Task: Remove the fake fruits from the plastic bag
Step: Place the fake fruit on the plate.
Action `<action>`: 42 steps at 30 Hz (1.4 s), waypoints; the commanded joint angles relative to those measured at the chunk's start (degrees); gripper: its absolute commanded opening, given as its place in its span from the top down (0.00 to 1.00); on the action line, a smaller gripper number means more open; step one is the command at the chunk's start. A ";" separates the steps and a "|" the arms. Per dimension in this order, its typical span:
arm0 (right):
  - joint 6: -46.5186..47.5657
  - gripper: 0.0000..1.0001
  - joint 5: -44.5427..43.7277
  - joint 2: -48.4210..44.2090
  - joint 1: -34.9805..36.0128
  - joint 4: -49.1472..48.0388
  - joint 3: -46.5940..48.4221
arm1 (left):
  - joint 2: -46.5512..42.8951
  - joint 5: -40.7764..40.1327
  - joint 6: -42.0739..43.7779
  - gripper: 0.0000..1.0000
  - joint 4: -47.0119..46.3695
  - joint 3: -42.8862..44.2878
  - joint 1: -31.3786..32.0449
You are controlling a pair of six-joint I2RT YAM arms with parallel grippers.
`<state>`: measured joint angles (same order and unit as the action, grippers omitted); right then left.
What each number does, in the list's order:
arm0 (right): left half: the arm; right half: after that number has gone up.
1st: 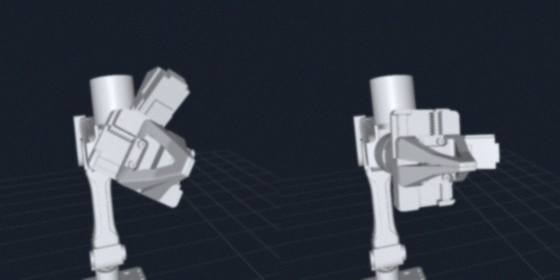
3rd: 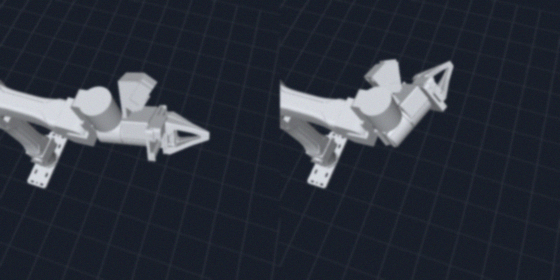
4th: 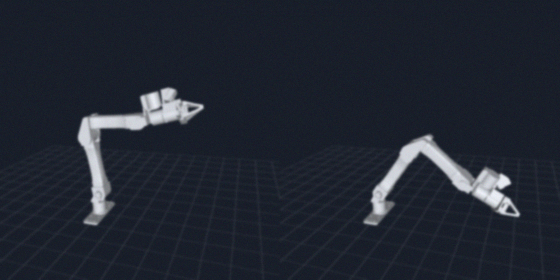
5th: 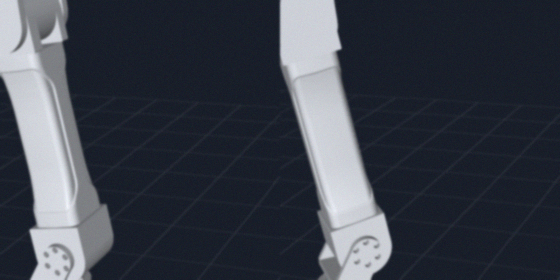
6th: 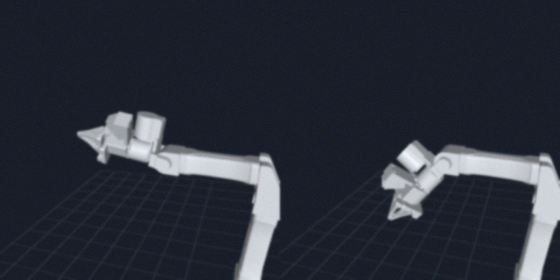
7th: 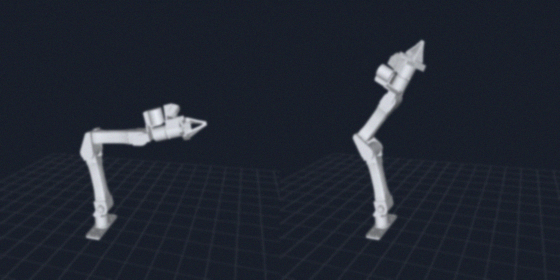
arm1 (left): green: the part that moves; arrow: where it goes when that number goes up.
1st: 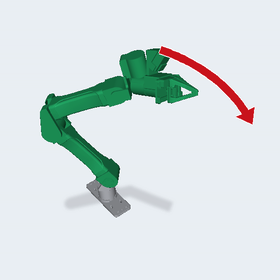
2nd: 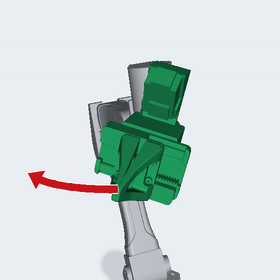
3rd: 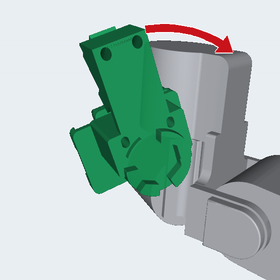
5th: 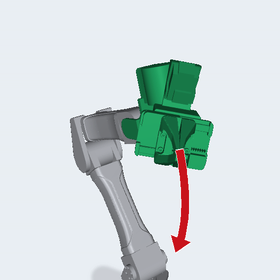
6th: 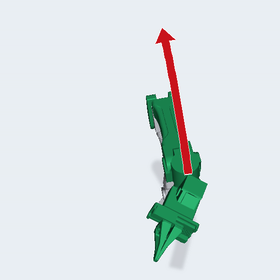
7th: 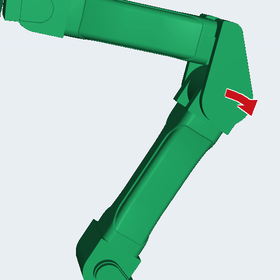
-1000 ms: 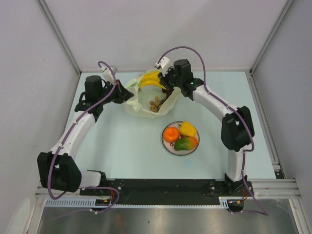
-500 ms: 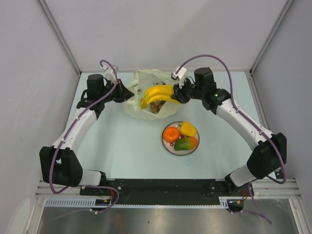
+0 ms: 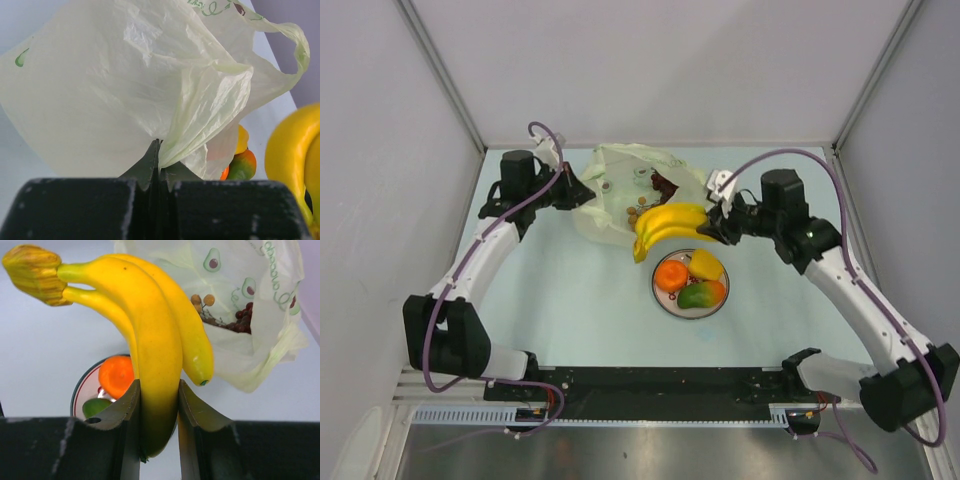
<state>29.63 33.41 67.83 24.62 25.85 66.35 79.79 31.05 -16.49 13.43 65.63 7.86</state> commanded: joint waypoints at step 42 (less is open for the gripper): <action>7.73 1.00 -3.61 13.47 -7.83 -25.23 -17.30 | 0.19 -1.16 2.51 1.00 1.24 2.23 -0.12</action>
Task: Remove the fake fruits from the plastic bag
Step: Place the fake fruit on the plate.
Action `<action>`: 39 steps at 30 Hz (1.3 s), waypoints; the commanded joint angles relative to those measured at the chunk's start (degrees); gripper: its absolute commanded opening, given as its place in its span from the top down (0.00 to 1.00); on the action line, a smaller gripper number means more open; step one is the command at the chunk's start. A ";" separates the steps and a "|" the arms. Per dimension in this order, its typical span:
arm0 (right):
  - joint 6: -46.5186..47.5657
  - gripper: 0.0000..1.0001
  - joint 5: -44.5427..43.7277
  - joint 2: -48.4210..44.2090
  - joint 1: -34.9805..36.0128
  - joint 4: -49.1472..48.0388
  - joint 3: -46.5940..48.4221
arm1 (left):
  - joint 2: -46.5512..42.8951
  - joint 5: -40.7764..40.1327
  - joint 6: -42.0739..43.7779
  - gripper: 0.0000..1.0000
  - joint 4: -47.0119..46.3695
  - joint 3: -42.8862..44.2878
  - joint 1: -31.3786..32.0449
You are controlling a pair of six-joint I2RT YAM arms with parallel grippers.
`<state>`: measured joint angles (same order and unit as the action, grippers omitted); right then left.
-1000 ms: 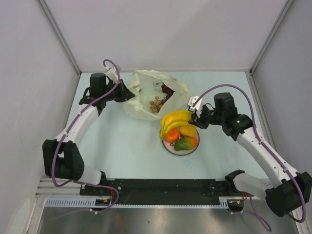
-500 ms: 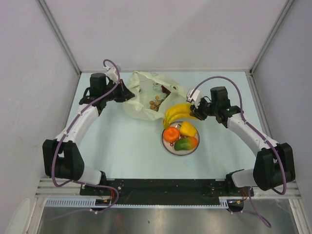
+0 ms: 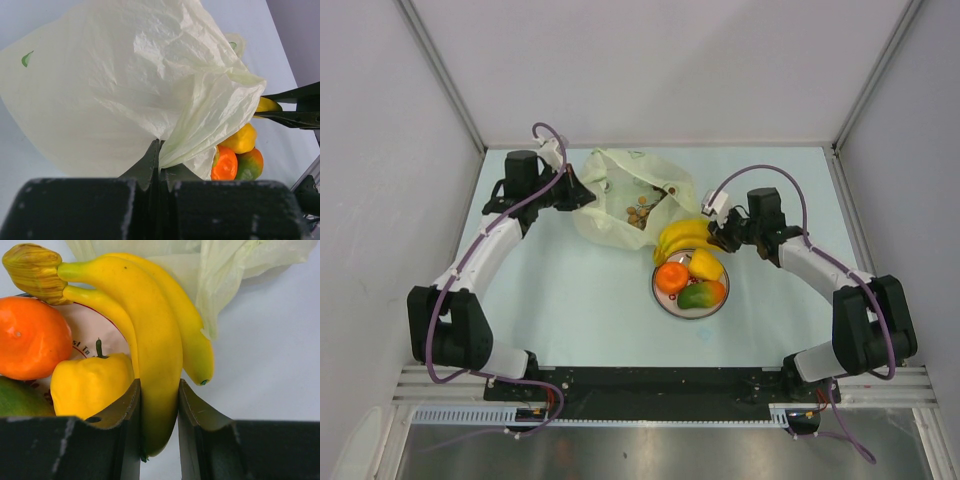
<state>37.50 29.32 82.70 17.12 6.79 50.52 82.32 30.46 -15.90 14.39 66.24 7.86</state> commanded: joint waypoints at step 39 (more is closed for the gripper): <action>-6.82 1.00 3.81 -11.24 -2.18 -31.57 -21.51 | 4.25 -8.92 20.38 1.00 11.36 9.08 0.84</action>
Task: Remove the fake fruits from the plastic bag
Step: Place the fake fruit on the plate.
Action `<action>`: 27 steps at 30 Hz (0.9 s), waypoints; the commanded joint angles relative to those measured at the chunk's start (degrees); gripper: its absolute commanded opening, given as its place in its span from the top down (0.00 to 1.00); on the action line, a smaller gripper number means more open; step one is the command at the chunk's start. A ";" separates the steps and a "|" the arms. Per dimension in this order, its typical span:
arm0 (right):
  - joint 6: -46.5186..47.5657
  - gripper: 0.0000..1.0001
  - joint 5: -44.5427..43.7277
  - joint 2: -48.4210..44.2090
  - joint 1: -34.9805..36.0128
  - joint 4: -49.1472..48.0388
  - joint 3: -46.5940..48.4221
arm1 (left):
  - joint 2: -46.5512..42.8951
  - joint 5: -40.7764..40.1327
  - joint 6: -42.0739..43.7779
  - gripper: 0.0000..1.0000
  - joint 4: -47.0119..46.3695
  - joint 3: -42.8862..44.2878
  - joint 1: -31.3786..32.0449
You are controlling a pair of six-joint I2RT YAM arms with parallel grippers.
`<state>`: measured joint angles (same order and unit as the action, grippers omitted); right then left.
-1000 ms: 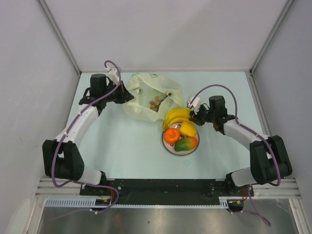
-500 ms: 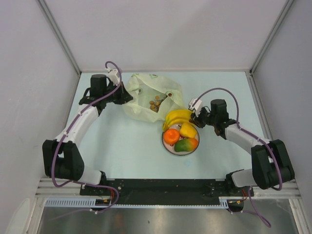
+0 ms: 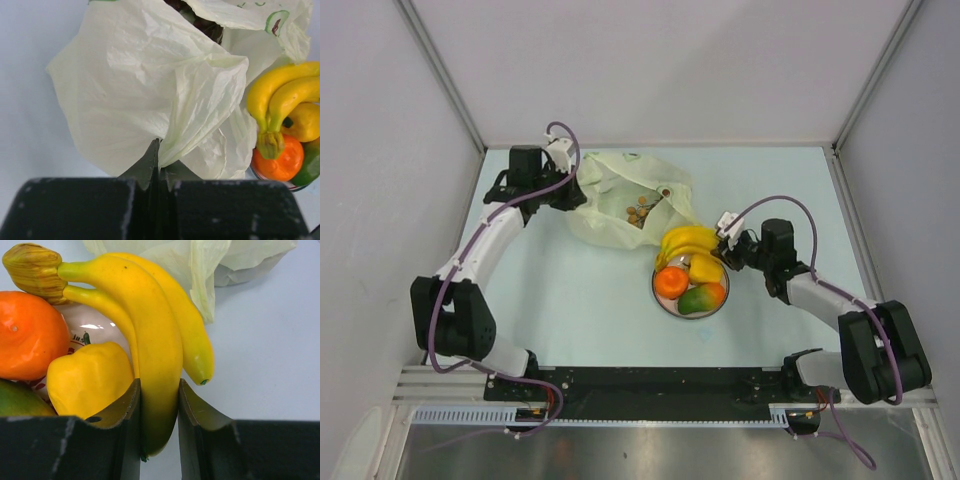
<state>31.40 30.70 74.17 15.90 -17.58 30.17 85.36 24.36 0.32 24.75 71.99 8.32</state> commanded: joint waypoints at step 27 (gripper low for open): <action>3.75 1.00 3.67 -3.95 -0.78 -5.09 -4.51 | 2.97 -5.90 5.13 1.00 -0.93 1.75 1.62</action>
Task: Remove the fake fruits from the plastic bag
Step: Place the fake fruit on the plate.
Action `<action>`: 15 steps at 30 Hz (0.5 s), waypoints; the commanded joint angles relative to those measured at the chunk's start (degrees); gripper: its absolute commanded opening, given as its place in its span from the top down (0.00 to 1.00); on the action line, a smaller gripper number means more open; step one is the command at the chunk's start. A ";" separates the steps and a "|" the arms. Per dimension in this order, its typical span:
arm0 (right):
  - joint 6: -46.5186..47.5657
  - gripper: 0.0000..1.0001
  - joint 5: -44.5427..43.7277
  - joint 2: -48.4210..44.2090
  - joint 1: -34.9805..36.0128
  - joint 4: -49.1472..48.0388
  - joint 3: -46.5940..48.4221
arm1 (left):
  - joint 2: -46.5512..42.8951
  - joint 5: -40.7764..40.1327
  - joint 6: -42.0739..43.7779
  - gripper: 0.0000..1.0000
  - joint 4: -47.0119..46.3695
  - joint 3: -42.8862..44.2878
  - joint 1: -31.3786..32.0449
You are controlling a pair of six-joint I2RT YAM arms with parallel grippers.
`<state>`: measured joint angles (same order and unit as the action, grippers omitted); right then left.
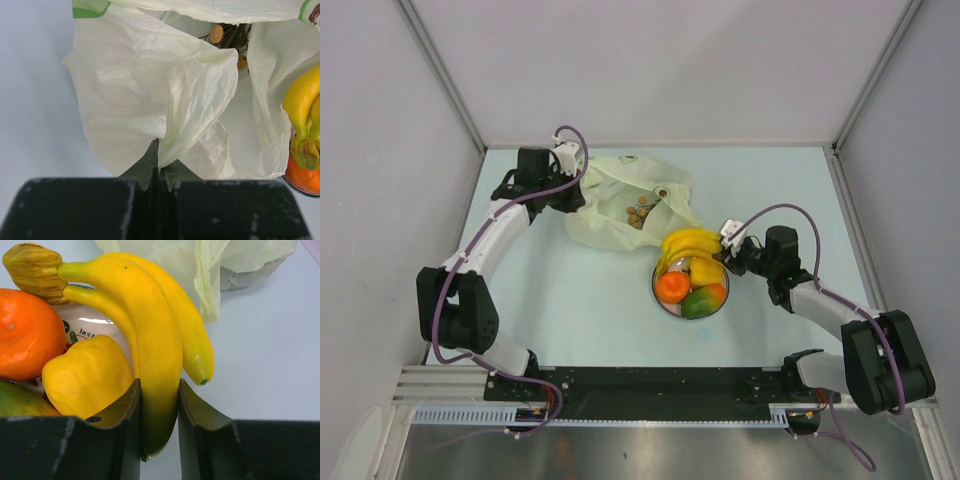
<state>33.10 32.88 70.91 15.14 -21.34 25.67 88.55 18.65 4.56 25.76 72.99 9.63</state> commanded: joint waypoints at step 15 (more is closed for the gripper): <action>4.16 0.77 -1.50 0.01 0.24 2.53 0.70 | -0.57 0.77 -0.25 1.00 -3.44 -0.57 0.30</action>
<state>36.14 32.29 70.91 15.16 -18.13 25.61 88.55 18.63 4.51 24.49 72.86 9.63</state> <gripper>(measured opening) 0.309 0.009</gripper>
